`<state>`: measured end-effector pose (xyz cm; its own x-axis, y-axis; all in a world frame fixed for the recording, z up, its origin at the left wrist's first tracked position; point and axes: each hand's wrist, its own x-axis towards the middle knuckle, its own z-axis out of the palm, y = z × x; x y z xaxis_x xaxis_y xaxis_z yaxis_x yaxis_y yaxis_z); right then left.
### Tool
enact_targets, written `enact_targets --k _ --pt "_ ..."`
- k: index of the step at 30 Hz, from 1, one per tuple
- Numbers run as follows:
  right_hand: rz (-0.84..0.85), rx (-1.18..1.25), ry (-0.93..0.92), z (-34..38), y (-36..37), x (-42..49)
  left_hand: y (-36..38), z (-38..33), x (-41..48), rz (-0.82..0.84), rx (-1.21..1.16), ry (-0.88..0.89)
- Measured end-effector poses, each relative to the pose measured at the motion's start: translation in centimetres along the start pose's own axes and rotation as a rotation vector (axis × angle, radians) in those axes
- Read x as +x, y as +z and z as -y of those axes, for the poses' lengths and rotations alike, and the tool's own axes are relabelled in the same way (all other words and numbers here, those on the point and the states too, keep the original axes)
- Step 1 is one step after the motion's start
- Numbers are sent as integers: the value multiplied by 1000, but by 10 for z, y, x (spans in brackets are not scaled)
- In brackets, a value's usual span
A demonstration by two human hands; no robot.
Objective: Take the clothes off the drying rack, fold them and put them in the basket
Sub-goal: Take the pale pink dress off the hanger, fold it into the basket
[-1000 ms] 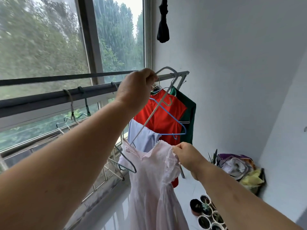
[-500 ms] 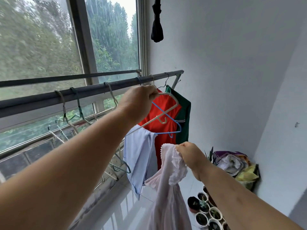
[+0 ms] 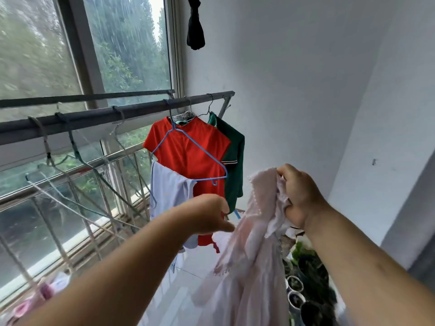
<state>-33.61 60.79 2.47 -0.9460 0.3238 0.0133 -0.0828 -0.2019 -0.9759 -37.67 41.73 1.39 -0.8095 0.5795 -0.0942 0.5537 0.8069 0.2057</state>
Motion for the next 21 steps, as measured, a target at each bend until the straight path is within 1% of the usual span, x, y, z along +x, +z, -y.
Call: enact_targets --k 2,3,5,8,11,13,15,18,20,21 --pt "-8 15 -16 2 -8 -2 34 -8 5 123 -43 -58" --pt "4 13 -21 3 -12 -3 50 -12 9 149 -112 -85" --pt "27 -3 -36 6 -18 -10 75 -18 18 138 -308 -148" --pt "-7 -43 -45 11 -31 -17 92 -21 29 89 -538 -227" --pt "-107 -90 -34 9 -52 -19 92 -16 32 49 -600 -273" --pt "-152 -222 -60 3 -68 -19 83 -9 35 67 -658 -272" --pt "-73 -378 -36 -6 -84 -21 73 -4 40 124 -753 -269" --pt "32 -549 72 -19 -110 -24 60 2 45 191 -906 -218" --pt "104 -606 114 -24 -124 -26 53 5 49 224 -894 -165" --pt "130 -576 137 -25 -130 -25 51 7 51 221 -834 -146"
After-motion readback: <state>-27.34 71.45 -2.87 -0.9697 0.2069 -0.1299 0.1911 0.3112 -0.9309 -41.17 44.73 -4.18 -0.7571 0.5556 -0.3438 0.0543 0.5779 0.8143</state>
